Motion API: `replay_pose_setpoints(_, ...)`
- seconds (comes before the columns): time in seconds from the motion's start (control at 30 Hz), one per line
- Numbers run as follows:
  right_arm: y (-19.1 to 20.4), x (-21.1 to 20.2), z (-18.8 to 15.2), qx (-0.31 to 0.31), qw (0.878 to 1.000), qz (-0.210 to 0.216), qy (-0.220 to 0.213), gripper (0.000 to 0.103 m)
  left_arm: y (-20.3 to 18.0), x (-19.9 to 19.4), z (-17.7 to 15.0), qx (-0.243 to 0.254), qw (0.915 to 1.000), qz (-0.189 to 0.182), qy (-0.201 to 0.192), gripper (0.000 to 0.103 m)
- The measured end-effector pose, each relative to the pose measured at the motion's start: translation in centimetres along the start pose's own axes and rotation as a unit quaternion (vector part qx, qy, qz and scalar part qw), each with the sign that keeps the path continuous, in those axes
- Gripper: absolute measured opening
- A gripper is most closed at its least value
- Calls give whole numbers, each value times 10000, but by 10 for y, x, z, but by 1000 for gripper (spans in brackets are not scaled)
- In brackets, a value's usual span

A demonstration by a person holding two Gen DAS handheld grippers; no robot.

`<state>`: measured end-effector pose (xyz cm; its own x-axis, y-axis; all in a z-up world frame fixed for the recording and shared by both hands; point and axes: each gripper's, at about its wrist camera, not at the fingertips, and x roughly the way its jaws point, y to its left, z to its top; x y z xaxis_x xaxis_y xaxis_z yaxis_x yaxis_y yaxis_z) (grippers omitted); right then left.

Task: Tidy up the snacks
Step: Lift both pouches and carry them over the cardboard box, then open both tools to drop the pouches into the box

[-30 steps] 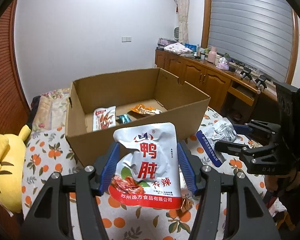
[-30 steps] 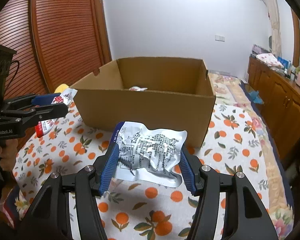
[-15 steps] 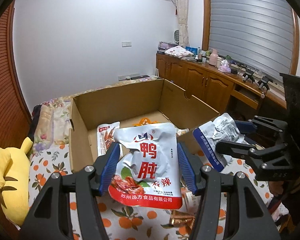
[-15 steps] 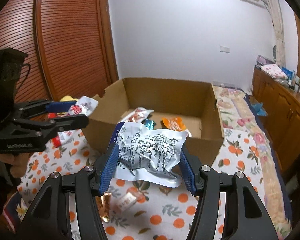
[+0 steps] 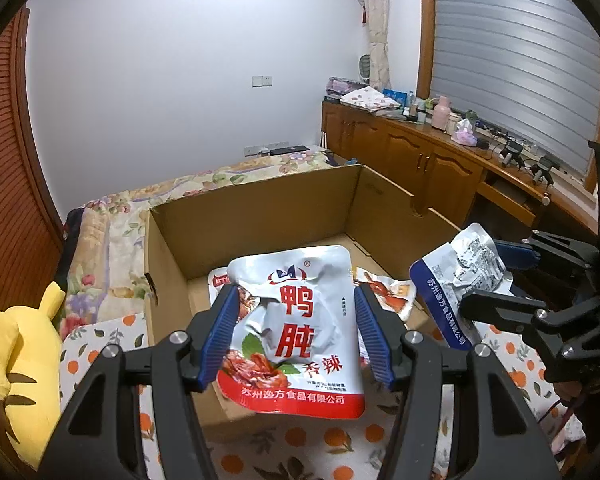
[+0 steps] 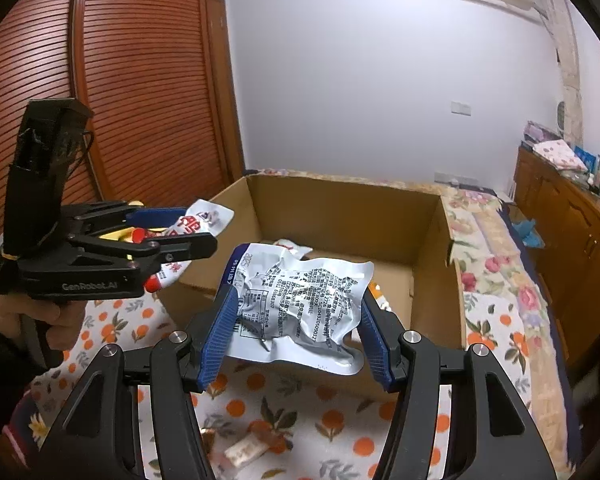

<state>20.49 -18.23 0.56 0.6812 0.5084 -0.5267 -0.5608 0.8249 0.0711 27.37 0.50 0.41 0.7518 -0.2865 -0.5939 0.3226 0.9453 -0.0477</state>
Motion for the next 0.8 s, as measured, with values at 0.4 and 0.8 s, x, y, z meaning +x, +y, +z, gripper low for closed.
replay_pose_setpoints(0.4,-9,44,16,161,9997,136,113,60,8,29,6,-123,9998,114,133,60)
replay_pose_setpoints(0.8,-18,79,18,182,9985,204,469,60,10,34,11,-116,9996,227,91,66)
